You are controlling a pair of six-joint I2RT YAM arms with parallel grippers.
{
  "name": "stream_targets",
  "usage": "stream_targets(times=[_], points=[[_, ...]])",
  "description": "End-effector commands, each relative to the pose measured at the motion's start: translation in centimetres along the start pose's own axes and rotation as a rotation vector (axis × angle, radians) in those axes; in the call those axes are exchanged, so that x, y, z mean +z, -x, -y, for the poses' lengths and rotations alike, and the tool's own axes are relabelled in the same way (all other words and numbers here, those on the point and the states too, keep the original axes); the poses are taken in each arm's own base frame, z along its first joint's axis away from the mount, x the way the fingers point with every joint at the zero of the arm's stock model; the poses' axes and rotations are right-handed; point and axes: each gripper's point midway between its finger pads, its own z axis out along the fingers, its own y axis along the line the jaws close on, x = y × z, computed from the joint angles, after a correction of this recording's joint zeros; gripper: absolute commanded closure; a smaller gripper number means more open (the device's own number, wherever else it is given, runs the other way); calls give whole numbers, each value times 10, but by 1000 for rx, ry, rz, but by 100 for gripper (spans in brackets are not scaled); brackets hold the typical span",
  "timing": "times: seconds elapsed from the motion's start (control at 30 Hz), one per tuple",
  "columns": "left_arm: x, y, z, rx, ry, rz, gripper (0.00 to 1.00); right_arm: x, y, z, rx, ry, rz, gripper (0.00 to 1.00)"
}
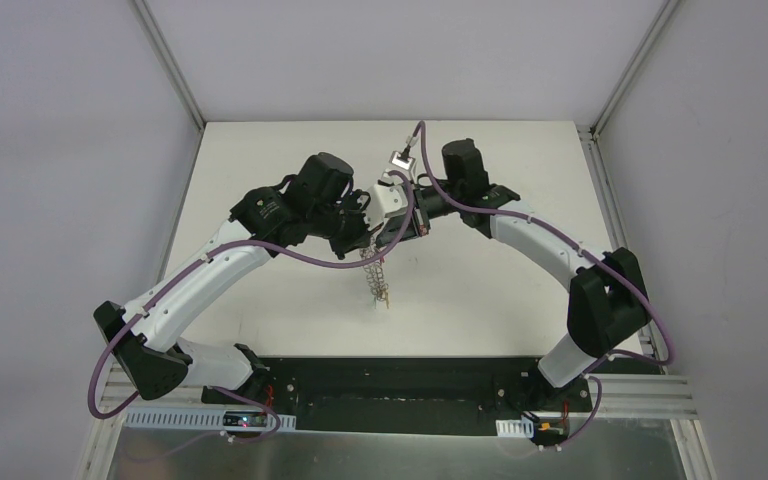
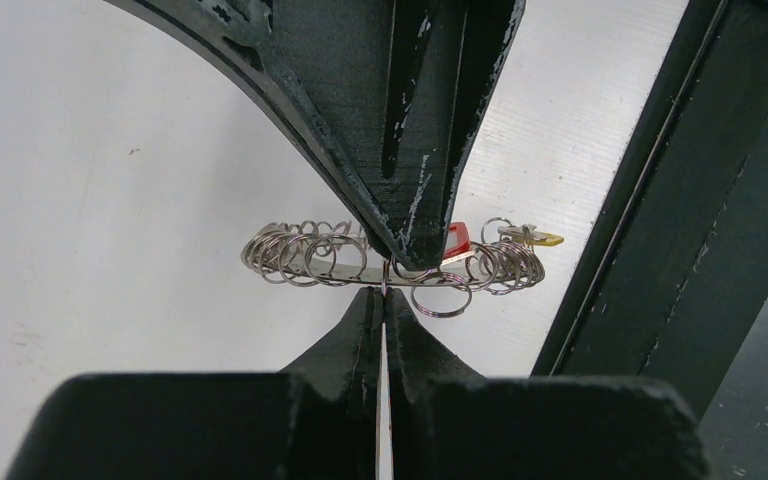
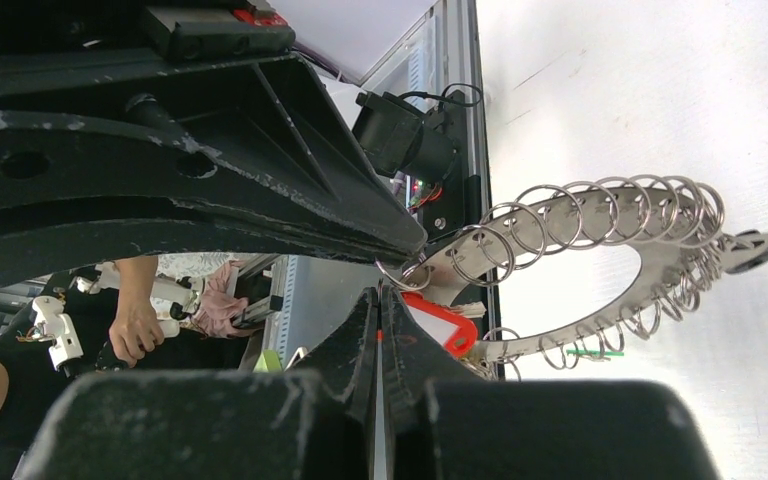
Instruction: Put the keys on the keyring
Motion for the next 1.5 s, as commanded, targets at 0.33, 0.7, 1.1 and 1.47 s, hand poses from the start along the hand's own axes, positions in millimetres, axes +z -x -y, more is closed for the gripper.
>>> stream_targets(times=[0.33, 0.7, 1.1, 1.47], points=[[-8, 21, 5, 16, -16, 77, 100, 3, 19, -4, -47, -8, 29, 100], [-10, 18, 11, 32, -44, 78, 100, 2, 21, 3, -27, -34, 37, 100], [-13, 14, 21, 66, -98, 71, 100, -1, 24, 16, 18, -73, 52, 100], [-14, 16, 10, 60, -33, 71, 100, -9, 20, 4, -26, -17, 37, 100]])
